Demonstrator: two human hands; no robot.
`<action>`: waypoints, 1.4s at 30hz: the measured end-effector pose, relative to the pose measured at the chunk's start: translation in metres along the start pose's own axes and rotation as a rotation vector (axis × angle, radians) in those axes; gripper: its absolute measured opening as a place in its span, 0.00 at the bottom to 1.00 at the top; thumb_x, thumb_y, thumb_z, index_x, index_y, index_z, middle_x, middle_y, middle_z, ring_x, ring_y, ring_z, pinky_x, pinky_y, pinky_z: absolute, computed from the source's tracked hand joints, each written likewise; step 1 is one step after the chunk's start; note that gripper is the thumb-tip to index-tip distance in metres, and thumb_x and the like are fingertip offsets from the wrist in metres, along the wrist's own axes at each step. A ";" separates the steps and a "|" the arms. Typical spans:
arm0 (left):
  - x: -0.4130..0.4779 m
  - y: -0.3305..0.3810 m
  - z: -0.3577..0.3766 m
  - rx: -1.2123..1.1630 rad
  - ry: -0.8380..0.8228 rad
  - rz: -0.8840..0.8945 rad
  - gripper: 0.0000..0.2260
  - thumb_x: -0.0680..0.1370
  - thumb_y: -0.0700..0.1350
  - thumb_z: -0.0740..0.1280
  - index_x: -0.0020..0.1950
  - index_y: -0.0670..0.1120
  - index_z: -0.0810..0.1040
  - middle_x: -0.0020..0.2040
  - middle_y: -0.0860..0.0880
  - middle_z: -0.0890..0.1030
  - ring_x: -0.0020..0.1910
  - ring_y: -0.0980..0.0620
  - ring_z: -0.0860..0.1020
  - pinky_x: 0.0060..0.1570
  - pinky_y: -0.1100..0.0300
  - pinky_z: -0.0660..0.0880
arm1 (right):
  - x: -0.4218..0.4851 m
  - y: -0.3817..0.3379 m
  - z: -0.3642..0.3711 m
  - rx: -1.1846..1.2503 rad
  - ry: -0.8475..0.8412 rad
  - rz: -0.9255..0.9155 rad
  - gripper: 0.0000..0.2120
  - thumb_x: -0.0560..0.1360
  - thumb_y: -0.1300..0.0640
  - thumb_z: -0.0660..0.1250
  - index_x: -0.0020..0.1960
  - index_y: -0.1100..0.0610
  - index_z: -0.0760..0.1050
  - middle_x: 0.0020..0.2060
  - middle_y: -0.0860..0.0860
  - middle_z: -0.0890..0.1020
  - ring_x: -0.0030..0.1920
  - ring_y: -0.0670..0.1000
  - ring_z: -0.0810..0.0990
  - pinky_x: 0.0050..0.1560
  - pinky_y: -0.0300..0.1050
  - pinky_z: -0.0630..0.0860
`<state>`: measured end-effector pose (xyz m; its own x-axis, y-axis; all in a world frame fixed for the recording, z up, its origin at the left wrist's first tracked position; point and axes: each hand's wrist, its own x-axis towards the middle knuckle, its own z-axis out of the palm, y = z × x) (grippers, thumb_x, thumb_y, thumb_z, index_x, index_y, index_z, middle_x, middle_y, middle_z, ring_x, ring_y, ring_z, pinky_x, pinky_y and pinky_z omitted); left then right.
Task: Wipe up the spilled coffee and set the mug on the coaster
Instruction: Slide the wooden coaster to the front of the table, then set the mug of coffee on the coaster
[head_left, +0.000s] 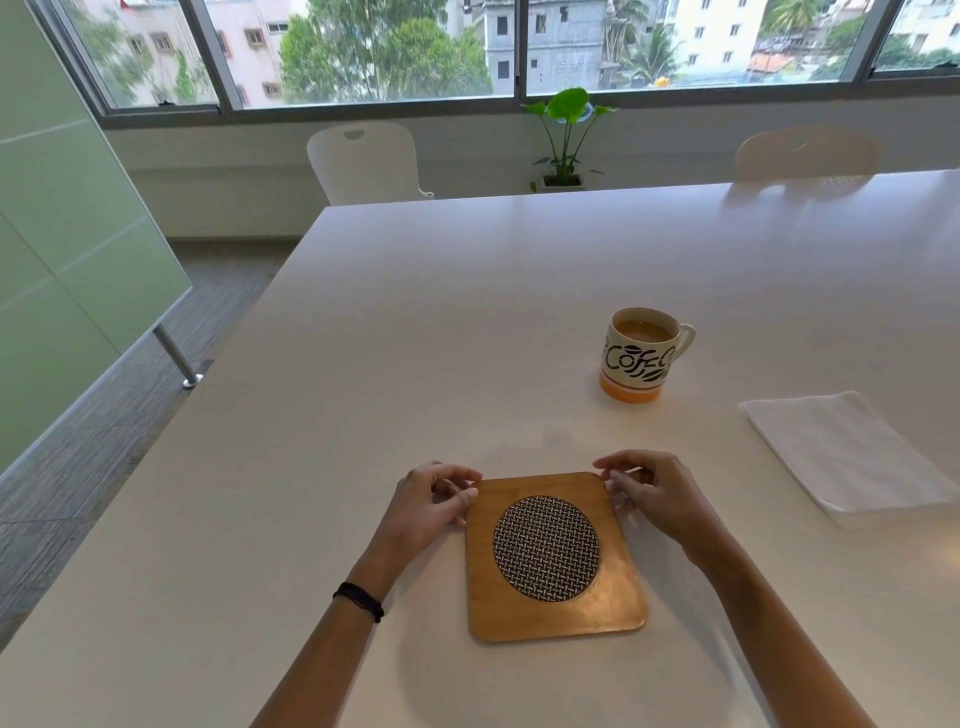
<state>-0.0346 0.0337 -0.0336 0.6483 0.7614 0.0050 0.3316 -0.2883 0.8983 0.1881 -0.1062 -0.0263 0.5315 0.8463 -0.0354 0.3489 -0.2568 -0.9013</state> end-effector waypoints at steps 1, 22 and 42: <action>0.000 -0.001 0.000 -0.001 -0.004 0.000 0.07 0.74 0.38 0.68 0.52 0.45 0.80 0.44 0.50 0.77 0.36 0.56 0.78 0.34 0.72 0.76 | 0.000 0.000 0.000 0.003 0.000 0.000 0.10 0.75 0.66 0.63 0.48 0.54 0.80 0.40 0.52 0.82 0.39 0.50 0.81 0.33 0.32 0.77; 0.076 0.042 0.042 0.241 -0.020 0.304 0.11 0.76 0.42 0.67 0.57 0.49 0.77 0.51 0.50 0.77 0.42 0.61 0.76 0.44 0.69 0.74 | 0.049 0.000 -0.059 0.092 0.217 0.049 0.09 0.76 0.68 0.60 0.50 0.58 0.76 0.44 0.56 0.81 0.40 0.50 0.80 0.37 0.38 0.77; 0.159 0.088 0.138 -0.045 -0.083 0.144 0.40 0.70 0.43 0.73 0.74 0.46 0.52 0.70 0.43 0.64 0.70 0.46 0.64 0.67 0.44 0.67 | 0.124 0.012 -0.088 0.392 0.344 0.139 0.17 0.81 0.57 0.54 0.69 0.60 0.63 0.65 0.61 0.72 0.62 0.56 0.73 0.54 0.49 0.75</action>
<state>0.1924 0.0495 -0.0140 0.7420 0.6629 0.0999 0.2015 -0.3628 0.9098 0.3255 -0.0455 -0.0034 0.7970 0.5985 -0.0814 -0.0218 -0.1062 -0.9941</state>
